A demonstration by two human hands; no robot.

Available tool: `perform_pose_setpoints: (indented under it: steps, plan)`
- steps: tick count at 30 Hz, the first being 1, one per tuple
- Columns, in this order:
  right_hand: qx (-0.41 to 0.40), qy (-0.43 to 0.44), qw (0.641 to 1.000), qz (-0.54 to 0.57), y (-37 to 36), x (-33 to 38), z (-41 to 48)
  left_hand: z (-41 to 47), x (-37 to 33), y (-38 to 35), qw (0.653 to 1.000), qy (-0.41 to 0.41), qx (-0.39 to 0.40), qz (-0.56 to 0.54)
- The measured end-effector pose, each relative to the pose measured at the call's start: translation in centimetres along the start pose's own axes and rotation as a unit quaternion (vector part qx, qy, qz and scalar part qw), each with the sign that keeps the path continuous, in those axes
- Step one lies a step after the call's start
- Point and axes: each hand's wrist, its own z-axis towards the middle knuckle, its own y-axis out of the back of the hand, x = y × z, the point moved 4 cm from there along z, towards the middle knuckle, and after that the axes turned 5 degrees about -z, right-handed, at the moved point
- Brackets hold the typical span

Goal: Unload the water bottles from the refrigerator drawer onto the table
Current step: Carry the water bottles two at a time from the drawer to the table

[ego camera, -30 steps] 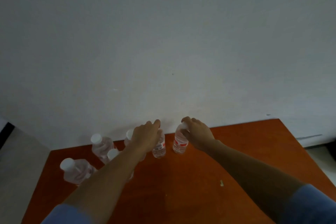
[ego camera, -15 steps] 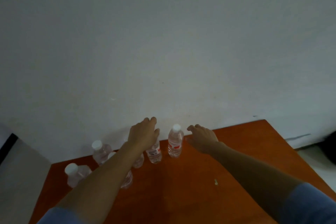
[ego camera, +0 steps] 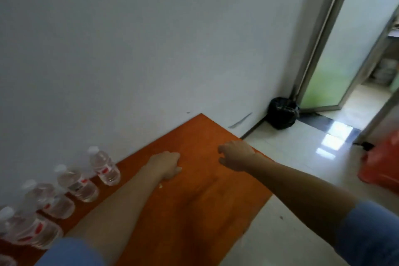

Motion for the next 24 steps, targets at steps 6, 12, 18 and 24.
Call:
perform_pose_setpoints:
  steps: [6, 12, 18, 24]
  plan:
    - [0.06, -0.163, 0.985, 0.011, -4.2, -16.6, -15.3, 1.8, -22.4, -0.9, 0.988, -0.148, 0.043, 0.016]
    - [0.071, -0.303, 0.95, 0.039, -7.7, -31.3, -27.4, 4.5, -41.5, 0.3, 0.962, -0.265, 0.02, 0.062]
    - [0.098, -0.41, 0.904, 0.066, -10.3, -45.2, -37.2, 8.9, -60.9, 0.9, 0.923, -0.365, 0.031, 0.117]
    - [0.077, -0.529, 0.837, 0.115, -10.8, -57.8, -46.8, 11.5, -80.0, 2.7, 0.87, -0.471, 0.033, 0.142]
